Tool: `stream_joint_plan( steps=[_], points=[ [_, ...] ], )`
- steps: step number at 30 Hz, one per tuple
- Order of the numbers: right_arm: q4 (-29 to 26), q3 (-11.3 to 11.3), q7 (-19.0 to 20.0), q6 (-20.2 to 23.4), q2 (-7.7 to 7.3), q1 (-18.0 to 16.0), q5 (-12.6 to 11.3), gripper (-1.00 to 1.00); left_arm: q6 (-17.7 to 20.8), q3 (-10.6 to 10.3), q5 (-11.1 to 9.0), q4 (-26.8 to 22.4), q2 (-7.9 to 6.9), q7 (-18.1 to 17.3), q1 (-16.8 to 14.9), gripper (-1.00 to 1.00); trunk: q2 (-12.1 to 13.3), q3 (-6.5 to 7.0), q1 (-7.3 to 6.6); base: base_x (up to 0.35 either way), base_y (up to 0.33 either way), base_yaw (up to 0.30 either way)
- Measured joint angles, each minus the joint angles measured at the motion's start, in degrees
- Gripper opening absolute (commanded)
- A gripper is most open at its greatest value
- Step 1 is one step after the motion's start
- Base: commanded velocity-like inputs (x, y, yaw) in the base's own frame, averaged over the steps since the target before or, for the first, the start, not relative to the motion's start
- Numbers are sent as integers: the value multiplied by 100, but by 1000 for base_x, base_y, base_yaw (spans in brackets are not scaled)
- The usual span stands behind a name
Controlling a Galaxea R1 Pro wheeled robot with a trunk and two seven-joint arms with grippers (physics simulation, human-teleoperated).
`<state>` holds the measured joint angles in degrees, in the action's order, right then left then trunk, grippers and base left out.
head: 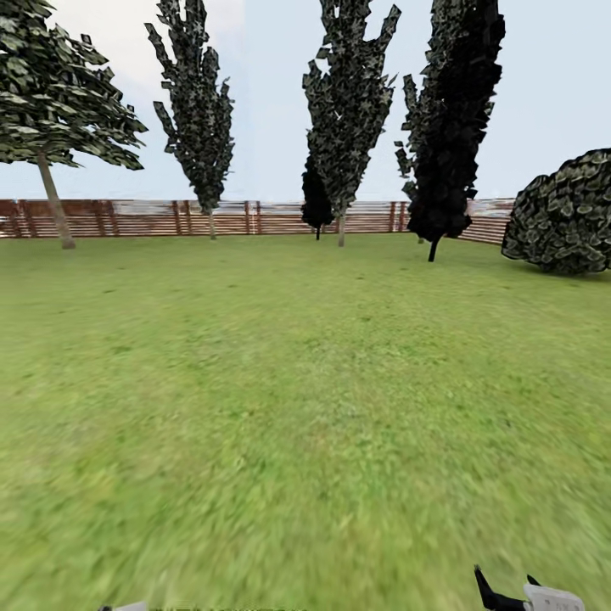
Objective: In the garden, pick up the pesticide atomizer on the floor and spray pesticide onto both trees until each tree trunk is fully covered.
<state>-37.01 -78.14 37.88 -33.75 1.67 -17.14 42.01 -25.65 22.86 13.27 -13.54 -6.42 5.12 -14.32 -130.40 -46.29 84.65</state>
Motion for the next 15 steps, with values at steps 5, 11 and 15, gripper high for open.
stream_joint_plan(
  steps=[5, 11, 15],
  points=[
    [-1, 0, 0, 0, 0, 0, 0, 100, -1, -1, 0, -5, 0, 0, 0, -100, 0, -33, 0, 0, 0, 216],
    [-6, 0, 0, 0, 0, 0, 0, 100, -1, -2, 0, -8, 3, 0, 0, -100, 0, -72, 0, 0, 0, 216],
    [-5, 0, 0, 0, 0, 0, 0, 100, -1, -2, 0, -8, 7, 0, 0, -100, 0, -98, 0, 0, 0, 216]
  ],
)
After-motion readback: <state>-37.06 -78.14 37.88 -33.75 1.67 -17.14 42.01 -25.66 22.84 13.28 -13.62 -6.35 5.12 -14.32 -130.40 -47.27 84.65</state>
